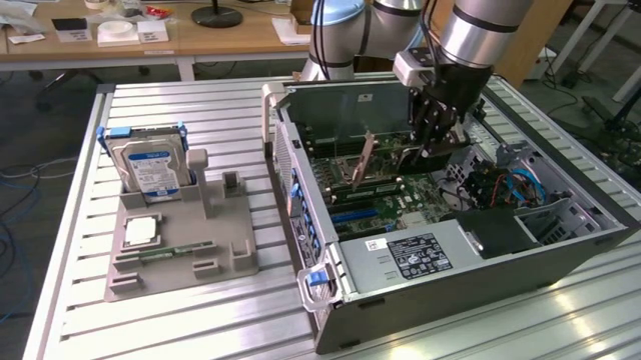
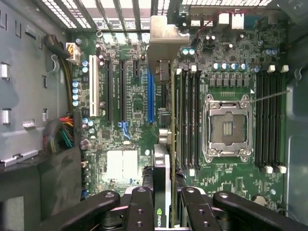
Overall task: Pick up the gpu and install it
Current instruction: 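Insert the gpu into the slot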
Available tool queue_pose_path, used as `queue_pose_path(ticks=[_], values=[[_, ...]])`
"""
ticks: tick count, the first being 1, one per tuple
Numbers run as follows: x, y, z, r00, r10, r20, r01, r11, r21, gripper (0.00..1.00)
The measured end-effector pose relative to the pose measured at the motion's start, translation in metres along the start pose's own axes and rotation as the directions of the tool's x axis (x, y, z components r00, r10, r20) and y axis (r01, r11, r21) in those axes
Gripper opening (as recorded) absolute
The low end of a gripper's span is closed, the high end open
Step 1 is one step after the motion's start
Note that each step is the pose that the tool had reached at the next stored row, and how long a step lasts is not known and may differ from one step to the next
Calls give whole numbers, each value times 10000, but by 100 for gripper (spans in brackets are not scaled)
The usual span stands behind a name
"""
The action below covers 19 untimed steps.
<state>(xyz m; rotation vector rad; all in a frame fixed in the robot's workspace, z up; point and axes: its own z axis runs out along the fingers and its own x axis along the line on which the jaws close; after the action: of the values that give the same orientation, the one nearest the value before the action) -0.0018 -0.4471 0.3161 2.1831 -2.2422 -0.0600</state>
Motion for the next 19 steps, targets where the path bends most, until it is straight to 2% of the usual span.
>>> queue_pose_path(ticks=[2, 9, 19], values=[[2, 23, 1, 10000, -3, -1, 3, 10000, 0, 27], [3, 27, 1, 10000, -3, -1, 3, 10000, 0, 27], [5, 119, 9, 10000, -4, -1, 4, 10000, 0, 27]])
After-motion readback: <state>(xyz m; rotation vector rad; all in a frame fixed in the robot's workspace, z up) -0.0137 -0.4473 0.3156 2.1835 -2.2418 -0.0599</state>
